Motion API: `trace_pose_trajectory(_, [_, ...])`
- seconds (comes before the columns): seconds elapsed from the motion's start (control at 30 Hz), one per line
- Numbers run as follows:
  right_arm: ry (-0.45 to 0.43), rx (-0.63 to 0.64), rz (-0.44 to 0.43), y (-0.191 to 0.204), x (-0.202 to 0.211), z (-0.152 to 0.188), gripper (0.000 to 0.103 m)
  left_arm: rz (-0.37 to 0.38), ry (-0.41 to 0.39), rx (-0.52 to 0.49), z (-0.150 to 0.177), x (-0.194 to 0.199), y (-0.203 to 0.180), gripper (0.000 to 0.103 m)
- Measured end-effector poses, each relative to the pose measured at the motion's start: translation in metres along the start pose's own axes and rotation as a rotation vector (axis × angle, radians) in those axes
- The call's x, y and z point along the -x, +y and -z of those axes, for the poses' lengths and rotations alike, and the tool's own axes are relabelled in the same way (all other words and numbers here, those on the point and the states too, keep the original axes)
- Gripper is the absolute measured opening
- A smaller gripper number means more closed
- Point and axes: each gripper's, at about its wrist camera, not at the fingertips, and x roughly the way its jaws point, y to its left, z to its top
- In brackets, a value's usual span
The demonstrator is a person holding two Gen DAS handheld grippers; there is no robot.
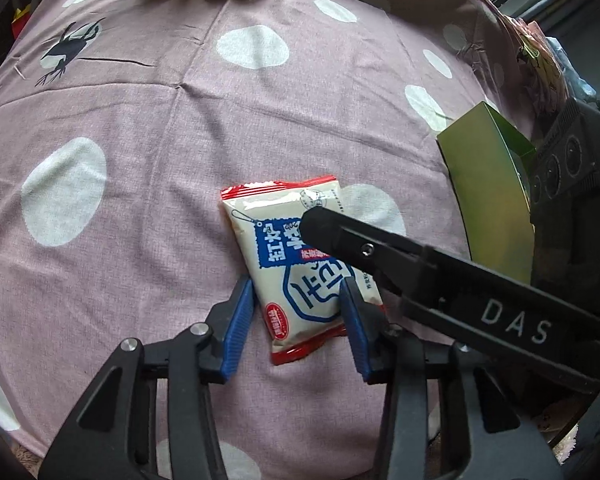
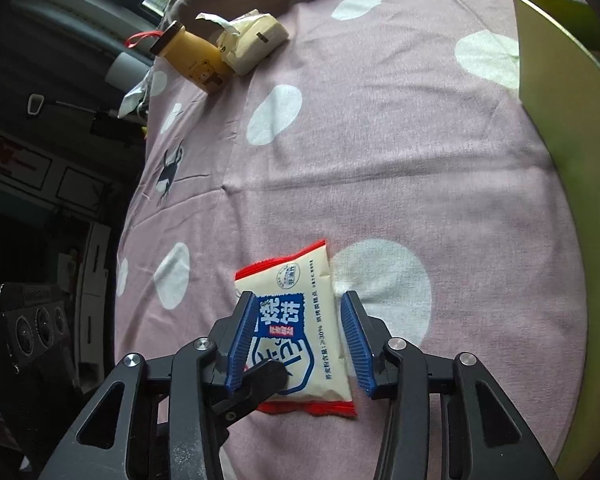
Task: Organize snacks
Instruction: 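Lift and carry the milk biscuit bag with the right gripper over the box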
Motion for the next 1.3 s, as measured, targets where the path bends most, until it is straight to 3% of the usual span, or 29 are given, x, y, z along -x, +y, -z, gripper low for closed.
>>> trace_pose_trajectory(0.3, [-0.066,0.008,0.029,0.010,0.022,0.006,0.042,0.000,-0.108,-0.056,-0.002,0.020,-0.017,0.042])
trace_pose_trajectory(0.53, [-0.275,0.069,0.041,0.031,0.088,0.016,0.042,0.058,-0.292,-0.171,0.000,0.062,-0.054,0.043])
trace_pose_trajectory(0.77, [-0.441,0.117,0.055,0.043,0.148,0.031,0.042,0.093,-0.494,-0.313,0.013,0.089,-0.092,0.052])
trace_pose_trajectory(1.07, [-0.580,0.149,0.172,0.045,0.198,0.048,0.042,0.191,-0.535,-0.394,0.022,0.106,-0.133,0.055])
trace_pose_trajectory(1.3, [-0.649,0.113,0.191,0.017,0.236,0.055,0.042,0.240,-0.512,-0.460,0.024,0.100,-0.179,0.056])
